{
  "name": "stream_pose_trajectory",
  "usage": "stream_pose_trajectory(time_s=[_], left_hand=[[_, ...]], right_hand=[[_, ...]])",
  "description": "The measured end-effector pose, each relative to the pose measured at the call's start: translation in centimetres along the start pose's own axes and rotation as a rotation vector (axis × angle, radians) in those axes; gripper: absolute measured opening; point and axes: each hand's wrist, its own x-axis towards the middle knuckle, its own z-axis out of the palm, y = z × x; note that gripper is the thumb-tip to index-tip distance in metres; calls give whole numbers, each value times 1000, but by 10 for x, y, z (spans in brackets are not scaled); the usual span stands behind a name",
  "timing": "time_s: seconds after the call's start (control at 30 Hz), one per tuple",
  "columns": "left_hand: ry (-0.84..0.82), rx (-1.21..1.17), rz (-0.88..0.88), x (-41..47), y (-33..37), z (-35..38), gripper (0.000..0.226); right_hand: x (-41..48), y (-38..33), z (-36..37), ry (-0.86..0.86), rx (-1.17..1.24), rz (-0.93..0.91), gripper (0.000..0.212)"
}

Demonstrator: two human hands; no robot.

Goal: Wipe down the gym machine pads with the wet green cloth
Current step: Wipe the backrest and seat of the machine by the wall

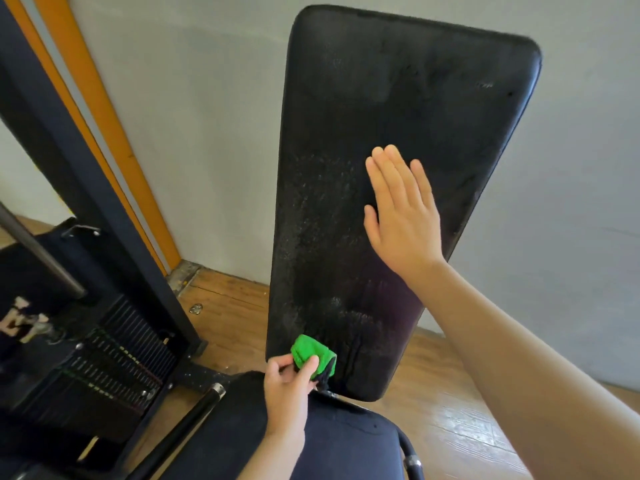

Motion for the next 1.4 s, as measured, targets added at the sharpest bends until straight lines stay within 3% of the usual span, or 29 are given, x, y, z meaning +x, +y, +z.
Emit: stream_pose_trajectory(time_s=[0.1,0.3,0.53,0.67,0.87,1.1,1.27,1.4], left_hand=[[-76,-26,38,-20,21,2,25],[-232,10,153,-41,59,25,25],[-379,-3,239,-59,88,54,31],[-508,-147,213,-70,100,67,46],[-694,-221,212,-76,115,73,37],[-739,55,345,-70,133,81,63],[-818,304,477,-70,147,87,41],[-800,309,539,-71,150,95,34]], right_hand=[[-4,-9,-22,-13,230,87,51],[-58,-15,-59,-330,632,365,34],[-100,-29,-75,-288,1086,774,25],[-104,-38,-85,-224,1271,763,39],[-95,-38,-97,-140,1511,788,36],[-90,-32,-103,-24,1511,813,30],[-89,-30,-106,50,1566,847,38],[-85,-29,-105,96,1617,908,31]])
